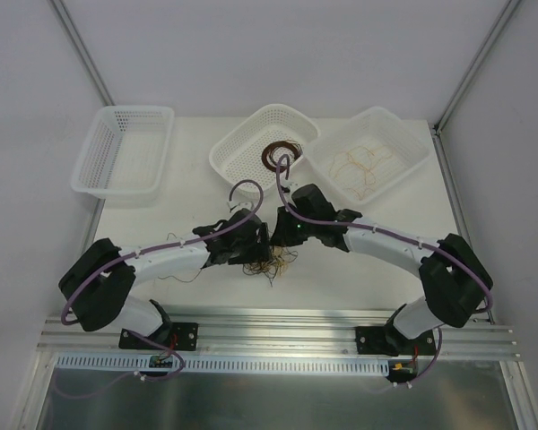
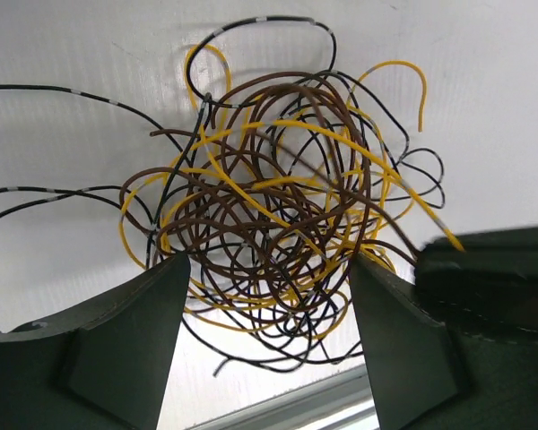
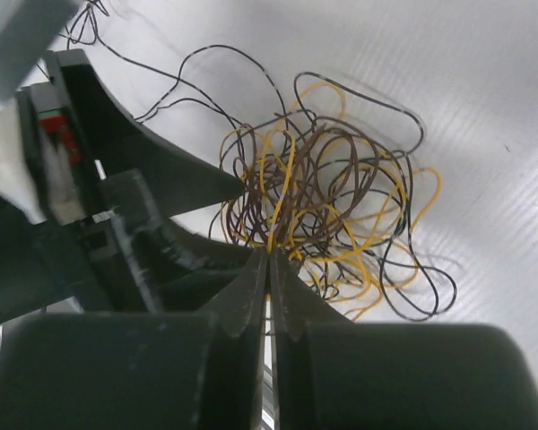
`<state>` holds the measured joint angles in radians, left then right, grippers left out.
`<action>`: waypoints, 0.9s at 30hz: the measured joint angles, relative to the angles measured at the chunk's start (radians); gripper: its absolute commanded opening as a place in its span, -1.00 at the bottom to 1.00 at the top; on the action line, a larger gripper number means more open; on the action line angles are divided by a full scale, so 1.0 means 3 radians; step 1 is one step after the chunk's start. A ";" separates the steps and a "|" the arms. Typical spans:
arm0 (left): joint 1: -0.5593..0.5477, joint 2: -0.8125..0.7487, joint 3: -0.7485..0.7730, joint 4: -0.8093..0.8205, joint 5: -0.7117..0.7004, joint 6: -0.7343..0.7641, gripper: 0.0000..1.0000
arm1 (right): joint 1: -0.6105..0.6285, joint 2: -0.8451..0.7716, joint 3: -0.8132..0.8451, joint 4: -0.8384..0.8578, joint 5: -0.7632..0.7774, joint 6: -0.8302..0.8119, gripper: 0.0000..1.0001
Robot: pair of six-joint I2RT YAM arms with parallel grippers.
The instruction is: Untangle the cables
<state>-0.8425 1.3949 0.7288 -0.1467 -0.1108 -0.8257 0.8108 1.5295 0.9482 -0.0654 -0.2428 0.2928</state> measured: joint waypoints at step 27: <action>0.0530 0.0179 -0.0239 0.0378 0.0100 0.0020 0.06 | -0.0771 -0.1541 0.1353 -0.2112 0.0538 -0.0842 -0.99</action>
<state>-0.6834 1.4487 0.6571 -0.0334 -0.0807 -0.8196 0.5797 1.0672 1.3540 -0.6991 -0.0814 0.0402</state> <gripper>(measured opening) 0.523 0.014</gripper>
